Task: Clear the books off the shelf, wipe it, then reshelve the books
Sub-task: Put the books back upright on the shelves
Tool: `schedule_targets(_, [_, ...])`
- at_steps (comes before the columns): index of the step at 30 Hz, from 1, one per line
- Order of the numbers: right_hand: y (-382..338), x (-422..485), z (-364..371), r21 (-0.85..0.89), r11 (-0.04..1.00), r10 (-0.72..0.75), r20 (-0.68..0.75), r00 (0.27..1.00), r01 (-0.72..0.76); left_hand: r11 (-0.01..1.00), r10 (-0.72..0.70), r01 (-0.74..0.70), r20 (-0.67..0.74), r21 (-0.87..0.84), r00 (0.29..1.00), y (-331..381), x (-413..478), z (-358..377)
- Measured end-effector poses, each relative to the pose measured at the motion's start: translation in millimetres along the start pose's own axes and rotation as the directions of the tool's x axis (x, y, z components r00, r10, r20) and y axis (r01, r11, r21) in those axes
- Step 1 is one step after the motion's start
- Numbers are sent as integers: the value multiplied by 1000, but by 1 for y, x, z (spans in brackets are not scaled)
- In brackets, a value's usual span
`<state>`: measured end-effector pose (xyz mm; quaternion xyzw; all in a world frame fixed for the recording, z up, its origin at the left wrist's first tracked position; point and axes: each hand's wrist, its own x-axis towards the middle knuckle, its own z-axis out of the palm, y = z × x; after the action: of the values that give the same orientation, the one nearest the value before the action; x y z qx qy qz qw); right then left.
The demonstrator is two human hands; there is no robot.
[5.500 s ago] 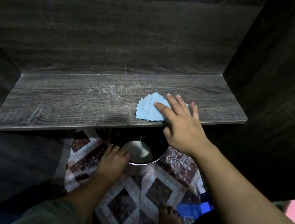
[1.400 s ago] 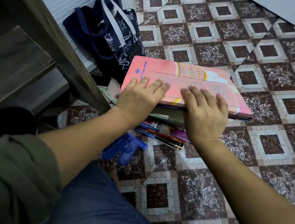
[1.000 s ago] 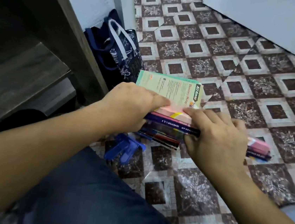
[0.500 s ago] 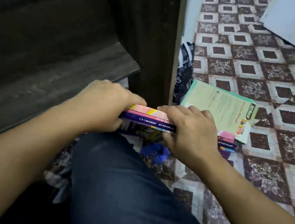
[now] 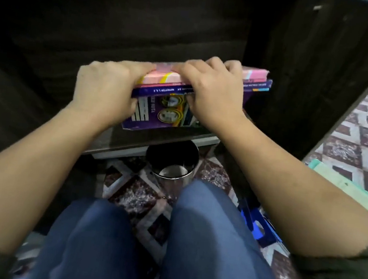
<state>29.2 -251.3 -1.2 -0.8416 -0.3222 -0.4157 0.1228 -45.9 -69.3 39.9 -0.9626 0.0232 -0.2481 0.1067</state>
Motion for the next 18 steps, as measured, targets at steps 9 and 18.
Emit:
schedule_targets(9, [-22,3,124,-33,984,-178,-93,980,175,994,-47,40,-74,-98,996,-50,-24,130])
schedule_targets(18, [-29,-55,182,166,982,-163,497,852,91,982,6,39,236,-184,972,-56,-59,214])
